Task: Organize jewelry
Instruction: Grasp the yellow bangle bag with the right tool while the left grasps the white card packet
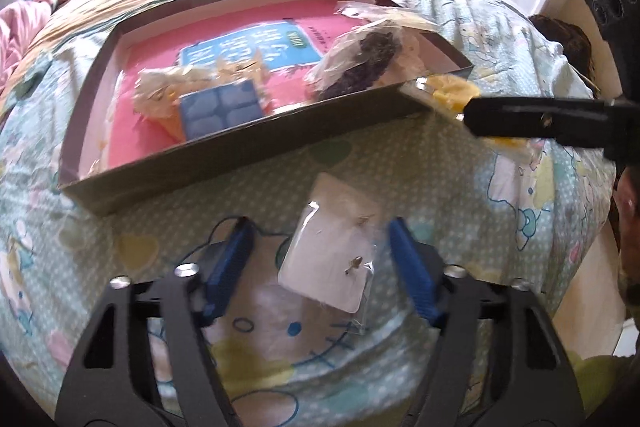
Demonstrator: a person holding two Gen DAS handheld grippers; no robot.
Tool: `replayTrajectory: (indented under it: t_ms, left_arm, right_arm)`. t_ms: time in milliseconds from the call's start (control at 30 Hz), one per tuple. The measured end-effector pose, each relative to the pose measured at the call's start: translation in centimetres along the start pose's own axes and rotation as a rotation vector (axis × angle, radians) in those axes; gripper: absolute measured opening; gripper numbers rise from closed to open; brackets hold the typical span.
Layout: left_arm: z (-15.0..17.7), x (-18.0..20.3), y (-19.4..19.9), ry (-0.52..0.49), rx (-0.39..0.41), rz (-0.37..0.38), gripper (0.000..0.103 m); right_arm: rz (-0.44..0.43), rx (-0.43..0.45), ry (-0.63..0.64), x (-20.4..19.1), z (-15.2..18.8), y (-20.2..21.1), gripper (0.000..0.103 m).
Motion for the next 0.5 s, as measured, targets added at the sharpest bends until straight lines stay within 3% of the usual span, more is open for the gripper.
replayTrajectory:
  t_ms: [67, 167, 367, 500]
  left_arm:
    - [-0.1, 0.2, 0.0, -0.013, 0.003, 0.001, 0.028]
    - [-0.2, 0.2, 0.3, -0.014, 0.004, 0.003, 0.026]
    - [-0.7, -0.5, 3.2, 0.034, 0.08, 0.012, 0.025]
    - [-1.4, -2.0, 5.3, 0.067, 0.122, -0.025, 0.025]
  right_arm:
    - [0.006, 0.013, -0.005, 0.2, -0.3, 0.6, 0.042]
    - [0.008, 0.04, 0.002, 0.1, -0.6, 1.6, 0.042]
    - [-0.008, 0.08, 0.026, -0.9, -1.5, 2.6, 0.039]
    - [-0.022, 0.094, 0.053, -1.9, -2.1, 2.6, 0.038]
Point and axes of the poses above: each gripper's, at about its wrist camera, not at the fingertips, and y roughly against the way its jaws point, x to its right, z to its underside, the point moved 2 cm from there along -y, roughly the way its jaws point, and after that the axes turned 1 degree about y, right-handed, at the moved point
